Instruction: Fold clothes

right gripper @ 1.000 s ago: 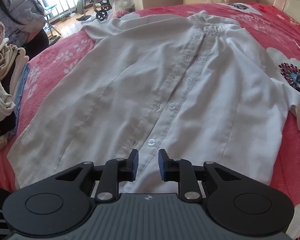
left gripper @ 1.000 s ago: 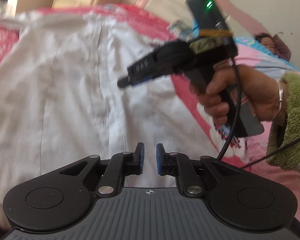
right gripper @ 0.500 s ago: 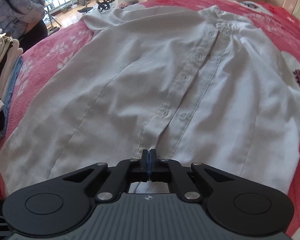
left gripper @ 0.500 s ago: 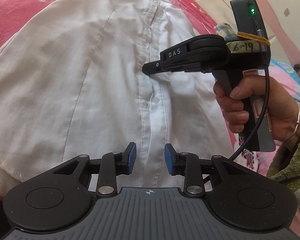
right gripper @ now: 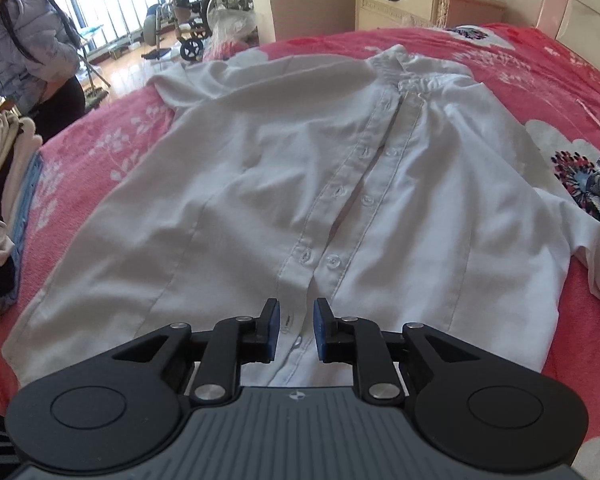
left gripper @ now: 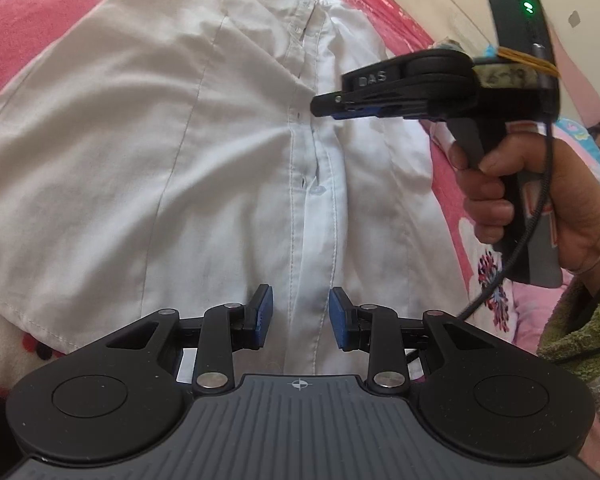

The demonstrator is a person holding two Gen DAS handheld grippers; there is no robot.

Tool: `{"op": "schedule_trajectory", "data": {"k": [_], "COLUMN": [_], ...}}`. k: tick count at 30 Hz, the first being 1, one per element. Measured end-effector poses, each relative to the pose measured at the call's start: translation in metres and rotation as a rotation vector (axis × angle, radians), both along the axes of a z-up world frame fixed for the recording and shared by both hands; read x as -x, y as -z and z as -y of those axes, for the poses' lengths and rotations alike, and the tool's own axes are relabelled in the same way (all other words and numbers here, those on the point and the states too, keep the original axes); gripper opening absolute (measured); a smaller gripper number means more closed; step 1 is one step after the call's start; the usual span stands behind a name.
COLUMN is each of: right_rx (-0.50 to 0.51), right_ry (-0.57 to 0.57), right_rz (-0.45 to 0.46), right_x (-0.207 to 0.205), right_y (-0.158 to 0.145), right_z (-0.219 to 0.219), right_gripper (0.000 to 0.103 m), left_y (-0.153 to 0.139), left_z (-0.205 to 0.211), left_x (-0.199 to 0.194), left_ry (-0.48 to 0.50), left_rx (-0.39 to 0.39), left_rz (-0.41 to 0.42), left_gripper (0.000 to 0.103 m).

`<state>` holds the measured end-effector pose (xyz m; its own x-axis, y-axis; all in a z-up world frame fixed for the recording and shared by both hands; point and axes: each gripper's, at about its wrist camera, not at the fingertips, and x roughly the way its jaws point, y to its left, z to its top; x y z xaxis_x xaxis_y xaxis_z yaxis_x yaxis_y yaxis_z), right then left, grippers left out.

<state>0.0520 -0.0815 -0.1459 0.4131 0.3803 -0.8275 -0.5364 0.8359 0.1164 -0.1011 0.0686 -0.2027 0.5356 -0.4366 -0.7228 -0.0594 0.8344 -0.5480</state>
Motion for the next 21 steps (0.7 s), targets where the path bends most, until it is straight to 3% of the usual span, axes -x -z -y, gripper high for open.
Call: {"op": "schedule_trajectory", "data": {"k": [6,8,11,15,18,21], "right_rx": [-0.081,-0.065,-0.091,-0.193,-0.259,-0.273], "right_ry": [0.008,0.005,-0.007,0.071,0.215,0.407], "right_rz": [-0.053,-0.114,-0.078,-0.027,-0.011,0.027], "right_x": [-0.013,-0.019,-0.016,-0.005,0.01,0.028], "right_y": [0.027,0.047,0.035,0.003,-0.013,-0.022], "right_z": [-0.012,-0.019,-0.019,0.009,0.055,0.114], "right_gripper": [0.019,0.019,0.019,0.019,0.024,0.028], "left_y": [-0.011,-0.001,0.013,-0.005,-0.014,-0.017], "left_z": [-0.051,-0.066,-0.08,-0.075,-0.069,-0.047], "left_x": [0.001,-0.008,-0.008,-0.008,-0.014,-0.036], "left_ry": [-0.243,-0.33,-0.414,-0.39,-0.372,-0.294], "left_rx": [-0.002,-0.008,-0.003,-0.032,-0.046,-0.035], "left_rz": [0.036,-0.033,-0.12,-0.032,0.009,0.045], "left_gripper": [0.031,0.031,0.03,0.032,0.033,0.033]}}
